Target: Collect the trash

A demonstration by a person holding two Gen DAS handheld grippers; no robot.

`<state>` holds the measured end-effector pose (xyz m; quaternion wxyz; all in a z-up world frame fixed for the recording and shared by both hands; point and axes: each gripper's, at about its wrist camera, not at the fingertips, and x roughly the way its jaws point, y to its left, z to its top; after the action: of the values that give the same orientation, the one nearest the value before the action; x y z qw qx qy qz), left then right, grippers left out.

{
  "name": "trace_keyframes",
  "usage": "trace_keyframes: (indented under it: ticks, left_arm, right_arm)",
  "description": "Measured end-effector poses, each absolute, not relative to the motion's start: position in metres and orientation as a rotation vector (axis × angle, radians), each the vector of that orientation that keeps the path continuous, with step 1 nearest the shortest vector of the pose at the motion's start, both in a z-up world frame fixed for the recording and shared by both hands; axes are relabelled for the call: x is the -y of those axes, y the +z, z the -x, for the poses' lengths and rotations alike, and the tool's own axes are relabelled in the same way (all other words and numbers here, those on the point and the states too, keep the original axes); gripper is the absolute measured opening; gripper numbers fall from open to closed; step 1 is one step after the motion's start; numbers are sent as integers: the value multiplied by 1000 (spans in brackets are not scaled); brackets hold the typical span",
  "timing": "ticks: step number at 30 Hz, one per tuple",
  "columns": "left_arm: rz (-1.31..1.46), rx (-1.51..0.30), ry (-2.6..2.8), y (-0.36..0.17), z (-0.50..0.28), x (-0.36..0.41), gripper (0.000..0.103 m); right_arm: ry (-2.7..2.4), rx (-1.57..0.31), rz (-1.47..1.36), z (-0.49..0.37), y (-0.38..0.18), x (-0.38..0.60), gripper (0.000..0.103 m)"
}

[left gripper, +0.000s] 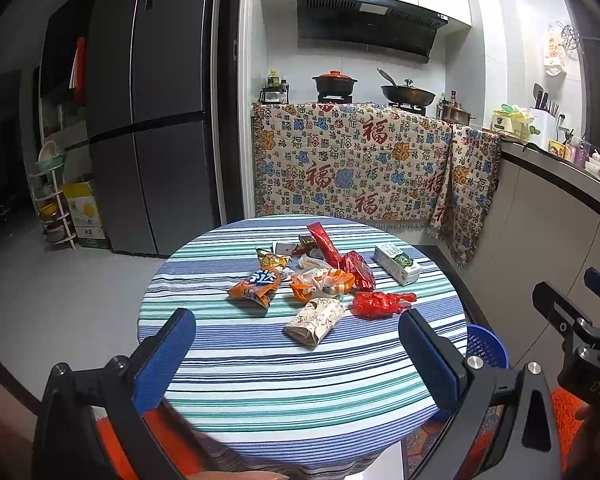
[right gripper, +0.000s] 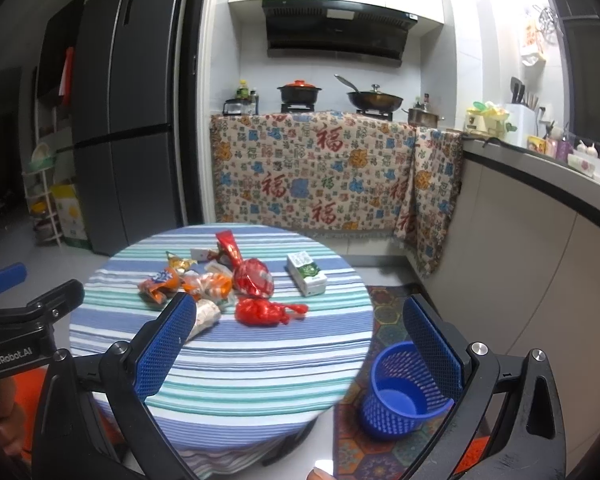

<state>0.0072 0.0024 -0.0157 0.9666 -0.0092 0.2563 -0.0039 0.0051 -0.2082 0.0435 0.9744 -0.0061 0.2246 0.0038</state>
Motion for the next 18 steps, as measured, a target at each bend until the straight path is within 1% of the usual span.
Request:
trace_keyframes:
  ticks: [18]
  left_arm:
    - [18,-521,-9,-14,-8,-3,103]
  right_arm:
    - [7,-456,16,-6,42,207,103]
